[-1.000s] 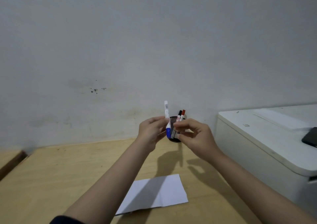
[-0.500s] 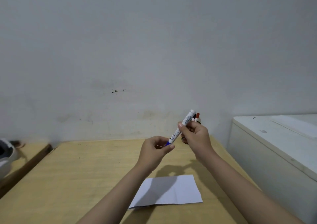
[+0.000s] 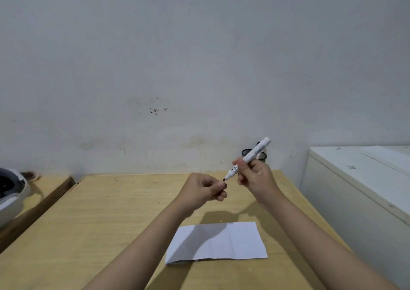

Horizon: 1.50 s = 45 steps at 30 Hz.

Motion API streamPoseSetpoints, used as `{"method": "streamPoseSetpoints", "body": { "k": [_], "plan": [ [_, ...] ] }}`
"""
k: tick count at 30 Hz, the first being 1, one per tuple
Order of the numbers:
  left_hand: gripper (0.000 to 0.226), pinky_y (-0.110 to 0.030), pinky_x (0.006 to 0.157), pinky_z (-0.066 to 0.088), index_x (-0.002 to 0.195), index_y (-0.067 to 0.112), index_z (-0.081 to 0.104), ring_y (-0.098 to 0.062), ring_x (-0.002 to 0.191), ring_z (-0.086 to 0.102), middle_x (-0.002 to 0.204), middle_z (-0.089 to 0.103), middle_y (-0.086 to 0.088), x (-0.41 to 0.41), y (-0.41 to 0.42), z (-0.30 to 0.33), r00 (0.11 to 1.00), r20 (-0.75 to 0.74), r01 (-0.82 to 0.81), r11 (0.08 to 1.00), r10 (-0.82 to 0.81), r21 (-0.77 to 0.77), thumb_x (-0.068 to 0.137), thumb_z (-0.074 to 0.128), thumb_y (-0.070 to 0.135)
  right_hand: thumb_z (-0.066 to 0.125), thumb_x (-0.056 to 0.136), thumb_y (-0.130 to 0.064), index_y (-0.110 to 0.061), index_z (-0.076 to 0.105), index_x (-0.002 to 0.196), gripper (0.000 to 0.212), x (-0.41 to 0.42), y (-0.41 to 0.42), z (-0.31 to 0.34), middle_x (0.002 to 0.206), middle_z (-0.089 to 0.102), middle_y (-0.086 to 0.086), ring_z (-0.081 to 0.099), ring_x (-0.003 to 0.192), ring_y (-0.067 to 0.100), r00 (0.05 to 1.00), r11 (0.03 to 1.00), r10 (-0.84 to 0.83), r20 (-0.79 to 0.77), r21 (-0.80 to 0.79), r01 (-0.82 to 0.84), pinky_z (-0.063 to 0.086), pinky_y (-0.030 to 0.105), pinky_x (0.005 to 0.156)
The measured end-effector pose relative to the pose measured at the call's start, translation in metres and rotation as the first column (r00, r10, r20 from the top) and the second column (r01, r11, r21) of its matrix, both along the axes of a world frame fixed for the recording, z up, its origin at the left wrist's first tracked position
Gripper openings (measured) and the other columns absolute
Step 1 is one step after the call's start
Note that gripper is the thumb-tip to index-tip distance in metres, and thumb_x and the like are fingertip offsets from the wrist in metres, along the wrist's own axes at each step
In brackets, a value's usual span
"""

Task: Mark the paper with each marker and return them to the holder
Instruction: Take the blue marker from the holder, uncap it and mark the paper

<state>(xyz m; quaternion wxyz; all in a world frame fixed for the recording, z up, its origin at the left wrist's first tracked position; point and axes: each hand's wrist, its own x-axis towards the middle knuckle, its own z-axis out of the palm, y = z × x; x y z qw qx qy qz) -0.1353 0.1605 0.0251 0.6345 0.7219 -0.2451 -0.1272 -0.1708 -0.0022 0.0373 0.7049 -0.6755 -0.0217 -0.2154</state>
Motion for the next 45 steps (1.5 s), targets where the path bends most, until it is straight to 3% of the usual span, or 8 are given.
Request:
{"method": "streamPoseSetpoints", "body": {
  "k": [5,10,13,24,30,33,37,45],
  "plan": [
    [0.008,-0.023,0.063,0.046,0.085,0.005,0.073,-0.01,0.061,0.057,0.069,0.067,-0.001,0.02,0.017,-0.017,0.994,0.04,-0.109,0.973,0.103,0.205,0.081,0.068,0.009,0.055,0.092,-0.015,-0.011,0.067,0.077,0.02,0.002,-0.017,0.004,0.064,0.049,0.011,0.044,0.045,0.009,0.999,0.996,-0.032,0.033,0.082,0.03,0.043,0.024,0.052],
    [0.025,-0.023,0.076,0.045,0.104,0.004,0.071,-0.021,0.093,0.065,0.1,0.072,-0.013,0.048,0.029,-0.037,0.95,0.226,-0.303,0.805,0.214,0.51,0.08,0.062,0.001,0.06,0.089,-0.015,0.005,0.065,0.083,0.021,0.0,-0.011,-0.016,0.051,0.05,0.005,0.046,0.04,0.007,0.997,0.994,-0.078,-0.021,-0.073,0.077,0.044,0.022,0.049],
    [0.031,-0.025,0.072,0.045,0.107,0.006,0.065,-0.019,0.083,0.06,0.09,0.068,-0.009,0.057,0.039,-0.052,0.942,0.264,-0.331,0.716,0.208,0.615,0.076,0.064,0.005,0.062,0.087,-0.015,0.004,0.065,0.082,0.02,-0.001,-0.006,-0.027,0.047,0.05,0.001,0.047,0.04,0.007,0.996,0.994,-0.076,-0.038,-0.084,0.073,0.044,0.021,0.048],
    [0.051,-0.028,0.082,0.049,0.124,0.014,0.049,-0.021,0.094,0.063,0.105,0.064,-0.009,0.053,0.062,-0.075,0.966,0.127,-0.26,0.826,0.227,0.5,0.077,0.067,0.009,0.065,0.083,-0.002,-0.009,0.052,0.063,0.024,0.006,0.039,-0.045,0.053,0.062,0.001,0.057,0.047,0.012,0.988,0.991,0.062,-0.144,0.129,-0.044,0.056,0.028,0.05],
    [0.012,-0.028,0.072,0.053,0.092,0.018,0.066,-0.014,0.078,0.064,0.089,0.068,0.0,0.014,0.102,-0.073,0.951,0.173,-0.309,0.838,0.257,0.449,0.08,0.066,0.018,0.059,0.086,-0.003,-0.007,0.056,0.069,0.018,0.013,0.076,-0.052,0.061,0.061,0.006,0.063,0.054,0.016,0.959,0.956,0.175,-0.223,0.273,-0.111,0.058,0.032,0.053],
    [0.017,-0.03,0.069,0.052,0.08,0.024,0.067,-0.009,0.068,0.06,0.081,0.068,0.002,-0.006,0.116,-0.078,0.961,0.181,-0.273,0.828,0.21,0.49,0.066,0.075,0.03,0.06,0.086,-0.007,-0.007,0.057,0.071,0.015,0.016,0.099,-0.057,0.068,0.068,0.01,0.071,0.067,0.023,0.928,0.934,0.256,-0.272,0.316,-0.165,0.059,0.036,0.063],
    [0.03,-0.035,0.076,0.05,0.077,0.029,0.065,-0.011,0.074,0.058,0.081,0.061,0.003,-0.017,0.118,-0.087,0.934,0.282,-0.341,0.789,0.221,0.511,0.054,0.071,0.047,0.07,0.081,-0.017,-0.01,0.056,0.068,0.021,0.014,0.123,-0.077,0.07,0.073,0.008,0.073,0.071,0.021,0.892,0.955,0.238,-0.384,0.26,-0.142,0.059,0.038,0.067],
    [0.018,-0.045,0.088,0.047,0.069,0.03,0.067,-0.004,0.081,0.059,0.084,0.062,0.007,-0.02,0.121,-0.097,0.915,0.301,-0.383,0.808,0.267,0.447,0.06,0.079,0.041,0.071,0.08,-0.01,-0.005,0.05,0.07,0.023,0.013,0.121,-0.097,0.058,0.067,0.011,0.066,0.048,0.017,0.929,0.994,0.054,-0.366,0.106,-0.016,0.055,0.029,0.046]
  ]
}}
